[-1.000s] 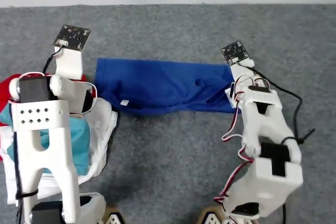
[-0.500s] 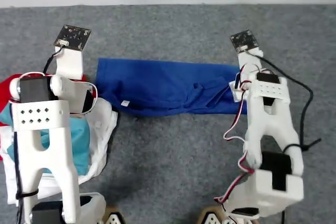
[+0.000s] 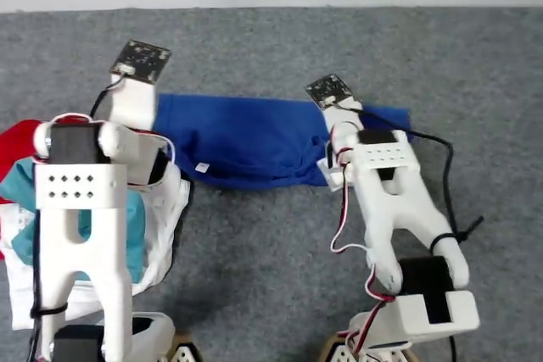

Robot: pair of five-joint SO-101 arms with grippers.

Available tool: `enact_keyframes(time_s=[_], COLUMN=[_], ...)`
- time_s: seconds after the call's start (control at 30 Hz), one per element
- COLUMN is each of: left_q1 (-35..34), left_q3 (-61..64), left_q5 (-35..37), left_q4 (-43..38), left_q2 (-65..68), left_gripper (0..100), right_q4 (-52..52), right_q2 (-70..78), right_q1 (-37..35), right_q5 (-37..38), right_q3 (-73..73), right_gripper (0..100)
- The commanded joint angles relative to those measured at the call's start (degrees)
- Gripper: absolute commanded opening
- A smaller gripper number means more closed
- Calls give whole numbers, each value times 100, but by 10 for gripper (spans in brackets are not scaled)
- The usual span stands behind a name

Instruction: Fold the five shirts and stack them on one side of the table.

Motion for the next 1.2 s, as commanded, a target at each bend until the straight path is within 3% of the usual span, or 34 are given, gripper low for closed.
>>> enact_keyframes(time_s=[0.0,0.23,0.53,0.73,0.93,1.17], left_q1=[202,193,193,193,193,193], left_q3=[13,13,13,13,13,13], left_q5=[26,26,26,26,26,26], left_q4=[53,62,62,62,62,70], left_q2=[-158,-158,-158,-158,-158,-158], left_gripper=[51,51,51,51,51,51], right_q4=[-470,-1376,-2686,-2255,-1130,-655], right_q2=[-286,-127,1349,1226,-84,-831], right_q1=[-242,-259,-321,-365,-338,-224], right_q5=[-229,-255,-246,-211,-246,-246], right_q3=[-26,-18,-114,-264,-501,-484], right_gripper=[180,182,180,180,180,180])
